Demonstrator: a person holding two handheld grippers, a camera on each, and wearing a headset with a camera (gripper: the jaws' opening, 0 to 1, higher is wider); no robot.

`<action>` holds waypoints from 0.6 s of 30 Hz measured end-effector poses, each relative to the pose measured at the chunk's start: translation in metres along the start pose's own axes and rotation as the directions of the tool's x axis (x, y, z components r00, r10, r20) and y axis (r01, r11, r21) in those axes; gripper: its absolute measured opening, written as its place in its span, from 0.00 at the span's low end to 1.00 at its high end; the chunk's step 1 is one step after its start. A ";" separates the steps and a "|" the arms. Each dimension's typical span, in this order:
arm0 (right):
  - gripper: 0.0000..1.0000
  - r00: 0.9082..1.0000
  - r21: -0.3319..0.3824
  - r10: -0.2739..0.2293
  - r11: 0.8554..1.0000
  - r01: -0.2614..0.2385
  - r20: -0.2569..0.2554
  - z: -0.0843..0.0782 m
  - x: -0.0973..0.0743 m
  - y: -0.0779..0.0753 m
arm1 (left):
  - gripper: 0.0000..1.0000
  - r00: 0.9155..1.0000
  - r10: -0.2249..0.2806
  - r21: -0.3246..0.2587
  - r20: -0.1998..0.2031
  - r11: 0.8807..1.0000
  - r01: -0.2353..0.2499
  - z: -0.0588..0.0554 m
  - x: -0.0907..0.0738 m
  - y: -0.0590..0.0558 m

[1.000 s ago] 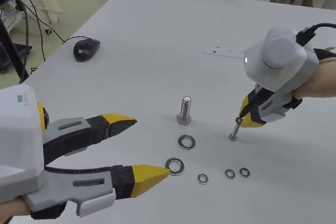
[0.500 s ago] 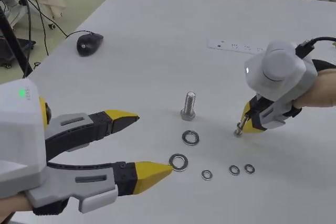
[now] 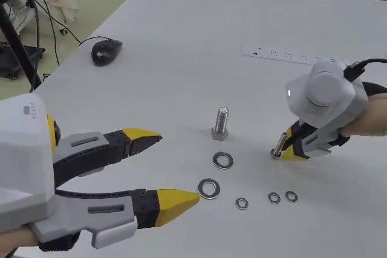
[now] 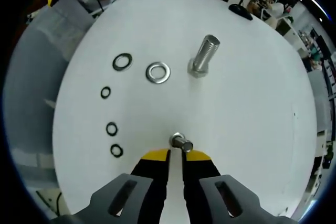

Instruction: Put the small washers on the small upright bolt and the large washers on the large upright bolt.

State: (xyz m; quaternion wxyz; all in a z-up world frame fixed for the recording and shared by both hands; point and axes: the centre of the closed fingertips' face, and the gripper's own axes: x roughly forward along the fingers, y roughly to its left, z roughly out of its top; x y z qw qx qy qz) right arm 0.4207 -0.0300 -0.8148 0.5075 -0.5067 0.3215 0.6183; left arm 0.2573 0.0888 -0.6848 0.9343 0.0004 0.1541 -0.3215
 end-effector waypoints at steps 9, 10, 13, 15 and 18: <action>0.10 1.000 0.003 0.004 1.000 -0.004 0.013 0.001 -0.011 0.012 | 0.55 1.000 -0.002 0.014 0.004 1.000 0.002 0.004 -0.001 -0.004; 0.10 1.000 0.002 0.006 1.000 -0.006 0.016 0.002 -0.012 0.014 | 0.55 1.000 -0.003 0.015 0.004 1.000 0.003 0.005 -0.001 -0.005; 0.11 0.999 0.004 0.018 1.000 -0.018 0.032 0.004 -0.016 0.020 | 0.55 1.000 -0.007 0.024 0.005 1.000 0.007 0.007 -0.002 -0.009; 0.12 0.999 -0.004 0.017 1.000 -0.017 0.032 0.003 -0.018 0.023 | 0.55 1.000 -0.010 0.027 0.007 1.000 0.010 0.009 -0.003 -0.011; 0.13 0.999 -0.006 0.036 0.999 -0.035 0.034 0.002 -0.022 0.034 | 0.55 1.000 -0.014 0.036 0.012 0.999 0.014 0.011 -0.004 -0.016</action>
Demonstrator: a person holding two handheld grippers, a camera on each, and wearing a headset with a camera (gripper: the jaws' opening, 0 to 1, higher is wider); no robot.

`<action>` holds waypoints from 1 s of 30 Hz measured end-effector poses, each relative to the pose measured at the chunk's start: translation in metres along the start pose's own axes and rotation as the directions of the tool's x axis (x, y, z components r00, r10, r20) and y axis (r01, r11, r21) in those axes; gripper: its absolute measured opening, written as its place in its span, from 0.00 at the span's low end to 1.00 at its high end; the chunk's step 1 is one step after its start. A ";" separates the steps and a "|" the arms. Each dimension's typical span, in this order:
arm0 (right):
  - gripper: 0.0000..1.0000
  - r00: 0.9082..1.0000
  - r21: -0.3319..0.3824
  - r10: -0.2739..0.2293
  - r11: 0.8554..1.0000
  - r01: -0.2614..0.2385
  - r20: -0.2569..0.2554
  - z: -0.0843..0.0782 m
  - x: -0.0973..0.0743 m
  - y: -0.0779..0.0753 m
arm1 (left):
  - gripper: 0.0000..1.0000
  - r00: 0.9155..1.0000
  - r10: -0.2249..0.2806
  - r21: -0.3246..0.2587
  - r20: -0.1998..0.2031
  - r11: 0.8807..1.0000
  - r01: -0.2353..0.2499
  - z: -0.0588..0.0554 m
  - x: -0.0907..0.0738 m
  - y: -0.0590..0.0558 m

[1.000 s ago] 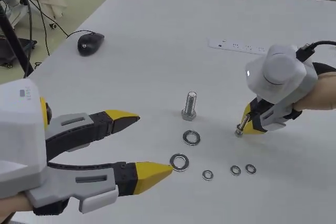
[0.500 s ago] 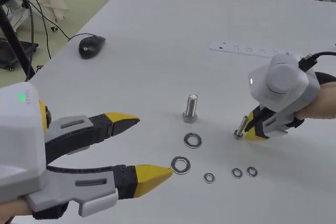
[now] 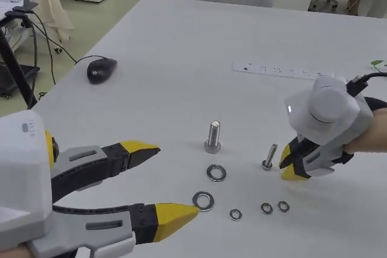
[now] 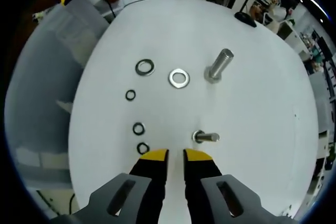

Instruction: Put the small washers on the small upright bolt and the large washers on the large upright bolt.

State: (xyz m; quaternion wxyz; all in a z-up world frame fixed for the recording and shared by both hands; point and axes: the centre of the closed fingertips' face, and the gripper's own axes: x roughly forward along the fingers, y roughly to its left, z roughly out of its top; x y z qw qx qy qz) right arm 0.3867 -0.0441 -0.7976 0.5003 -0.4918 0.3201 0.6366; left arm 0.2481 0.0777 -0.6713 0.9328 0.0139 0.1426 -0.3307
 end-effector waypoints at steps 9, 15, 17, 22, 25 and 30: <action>0.16 0.999 -0.057 0.032 0.998 -0.033 -0.025 -0.008 0.006 0.029 | 0.55 1.000 0.001 0.019 0.005 1.000 -0.001 0.004 -0.005 -0.008; 0.19 0.999 -0.071 0.044 0.996 -0.045 -0.025 -0.008 0.013 0.037 | 0.55 1.000 0.006 0.026 0.009 1.000 -0.006 0.005 -0.008 -0.012; 0.20 0.999 -0.071 0.044 0.996 -0.046 -0.027 -0.009 0.017 0.038 | 0.55 1.000 0.008 0.028 0.011 1.000 -0.009 0.006 -0.009 -0.013; 0.23 0.999 -0.079 0.044 0.996 -0.046 -0.028 -0.011 0.022 0.040 | 0.55 1.000 0.014 0.034 0.018 0.999 -0.015 0.009 -0.011 -0.015; 0.22 0.999 -0.072 0.047 0.996 -0.049 -0.024 -0.011 0.023 0.041 | 0.55 1.000 0.021 0.032 0.023 0.999 -0.022 0.010 -0.012 -0.014; 0.22 0.997 -0.061 0.067 0.996 -0.069 -0.021 -0.011 0.024 0.042 | 0.55 0.999 0.024 0.030 0.025 0.999 -0.024 0.009 -0.011 -0.016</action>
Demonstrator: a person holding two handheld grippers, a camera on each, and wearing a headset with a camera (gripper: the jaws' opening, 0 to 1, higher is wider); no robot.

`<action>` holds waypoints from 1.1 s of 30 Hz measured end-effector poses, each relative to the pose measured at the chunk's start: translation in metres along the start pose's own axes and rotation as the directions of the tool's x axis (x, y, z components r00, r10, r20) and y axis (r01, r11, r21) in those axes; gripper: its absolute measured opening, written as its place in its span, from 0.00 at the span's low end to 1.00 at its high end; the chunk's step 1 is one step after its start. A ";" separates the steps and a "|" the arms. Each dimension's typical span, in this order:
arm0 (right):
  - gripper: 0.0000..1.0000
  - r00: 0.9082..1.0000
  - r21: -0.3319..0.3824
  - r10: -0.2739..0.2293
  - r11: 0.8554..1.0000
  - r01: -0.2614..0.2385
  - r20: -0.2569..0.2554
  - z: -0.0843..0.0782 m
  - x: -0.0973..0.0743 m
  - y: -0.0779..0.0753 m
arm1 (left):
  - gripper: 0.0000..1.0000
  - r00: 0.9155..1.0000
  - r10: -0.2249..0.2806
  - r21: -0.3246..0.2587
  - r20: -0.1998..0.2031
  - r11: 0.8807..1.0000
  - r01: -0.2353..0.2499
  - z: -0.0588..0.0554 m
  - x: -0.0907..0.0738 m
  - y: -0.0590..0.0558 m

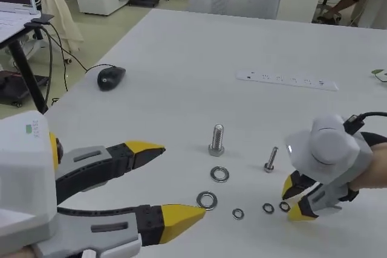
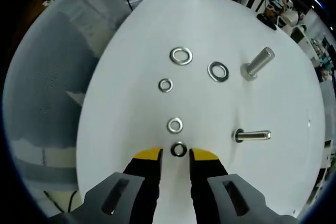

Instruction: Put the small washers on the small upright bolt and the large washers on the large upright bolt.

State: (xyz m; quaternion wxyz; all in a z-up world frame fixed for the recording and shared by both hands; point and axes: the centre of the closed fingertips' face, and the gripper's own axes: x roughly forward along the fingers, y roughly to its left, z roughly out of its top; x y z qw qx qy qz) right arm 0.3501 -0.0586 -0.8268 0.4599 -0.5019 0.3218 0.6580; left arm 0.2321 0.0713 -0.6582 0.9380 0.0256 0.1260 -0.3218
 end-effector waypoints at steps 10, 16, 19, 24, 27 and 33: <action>0.17 1.000 0.048 0.021 0.999 -0.022 0.016 0.001 0.001 -0.005 | 0.55 1.000 0.004 -0.004 0.002 1.000 -0.004 0.000 0.000 0.000; 0.17 0.999 0.004 0.027 1.000 -0.027 -0.021 0.002 0.001 -0.002 | 0.55 1.000 0.011 -0.007 -0.002 1.000 -0.011 -0.001 -0.001 0.002; 0.16 0.999 -0.006 0.028 1.000 -0.028 -0.037 0.001 0.001 -0.002 | 0.55 1.000 0.013 -0.008 -0.002 1.000 -0.013 -0.002 -0.001 0.003; 0.13 0.999 -0.009 0.025 1.000 -0.025 -0.042 0.001 0.001 -0.004 | 0.55 1.000 0.011 -0.006 -0.003 1.000 -0.011 -0.001 0.000 0.003; 0.12 0.999 0.005 0.022 1.000 -0.021 -0.046 0.001 0.001 -0.005 | 0.55 1.000 0.011 -0.005 -0.003 1.000 -0.011 -0.001 0.000 0.003; 0.12 0.998 0.027 0.031 0.999 -0.029 -0.050 0.000 -0.004 -0.004 | 0.55 1.000 0.003 -0.004 -0.003 1.000 -0.003 0.000 0.001 0.002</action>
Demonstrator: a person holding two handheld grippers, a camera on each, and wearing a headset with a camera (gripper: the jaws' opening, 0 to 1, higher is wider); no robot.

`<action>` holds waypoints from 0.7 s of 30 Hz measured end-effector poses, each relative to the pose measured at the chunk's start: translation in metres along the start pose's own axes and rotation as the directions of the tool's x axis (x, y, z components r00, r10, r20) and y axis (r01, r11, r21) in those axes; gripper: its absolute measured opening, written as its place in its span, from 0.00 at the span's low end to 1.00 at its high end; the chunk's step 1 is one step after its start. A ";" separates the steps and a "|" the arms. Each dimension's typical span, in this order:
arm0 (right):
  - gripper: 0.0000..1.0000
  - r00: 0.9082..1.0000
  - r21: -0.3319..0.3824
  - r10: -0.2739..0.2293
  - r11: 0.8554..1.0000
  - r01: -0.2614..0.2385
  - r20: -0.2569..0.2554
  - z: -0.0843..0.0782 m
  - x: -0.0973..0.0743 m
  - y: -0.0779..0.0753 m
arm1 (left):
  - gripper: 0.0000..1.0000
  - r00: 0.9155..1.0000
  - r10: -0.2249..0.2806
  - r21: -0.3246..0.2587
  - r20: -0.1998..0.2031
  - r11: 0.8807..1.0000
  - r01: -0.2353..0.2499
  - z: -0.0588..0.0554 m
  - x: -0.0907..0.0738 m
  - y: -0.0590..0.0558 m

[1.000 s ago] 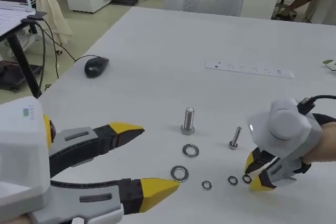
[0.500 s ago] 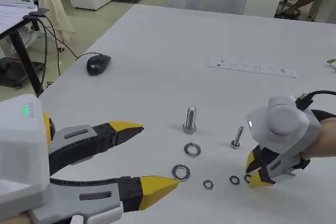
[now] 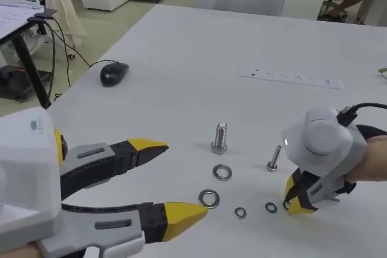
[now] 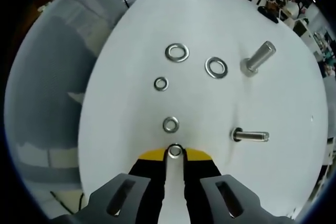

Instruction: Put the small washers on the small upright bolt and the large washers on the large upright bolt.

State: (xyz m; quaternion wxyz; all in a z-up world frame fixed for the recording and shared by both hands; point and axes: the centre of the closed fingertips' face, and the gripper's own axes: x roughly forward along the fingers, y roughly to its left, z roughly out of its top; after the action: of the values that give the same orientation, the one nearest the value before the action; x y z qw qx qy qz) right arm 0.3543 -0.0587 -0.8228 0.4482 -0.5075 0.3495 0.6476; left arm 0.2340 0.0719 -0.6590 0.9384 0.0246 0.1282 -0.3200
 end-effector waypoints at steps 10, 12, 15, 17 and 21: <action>0.12 0.998 0.009 -0.061 0.998 0.061 0.022 0.009 -0.041 -0.021 | 0.55 1.000 -0.018 0.003 0.003 1.000 0.018 0.001 0.005 -0.002; 0.12 0.997 0.011 -0.076 0.997 0.076 0.027 0.011 -0.048 -0.026 | 0.55 1.000 -0.021 0.004 0.001 1.000 0.021 0.000 0.006 -0.003; 0.12 0.994 0.011 -0.109 0.994 0.108 0.030 0.015 -0.061 -0.037 | 0.55 1.000 -0.025 0.003 0.003 1.000 0.025 0.000 0.006 -0.003; 0.12 0.992 0.012 -0.125 0.992 0.124 0.034 0.017 -0.066 -0.044 | 0.55 1.000 -0.026 0.004 0.004 1.000 0.026 0.000 0.006 -0.003; 0.12 0.989 0.003 -0.146 0.989 0.146 0.038 0.024 -0.074 -0.055 | 0.55 1.000 -0.025 0.003 0.000 1.000 0.025 -0.001 0.007 -0.002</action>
State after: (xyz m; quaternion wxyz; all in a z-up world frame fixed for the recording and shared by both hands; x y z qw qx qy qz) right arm 0.4034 -0.0342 -0.7453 0.5012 -0.5193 0.3028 0.6225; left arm 0.2378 0.0668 -0.6617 0.9343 0.0242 0.1281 -0.3319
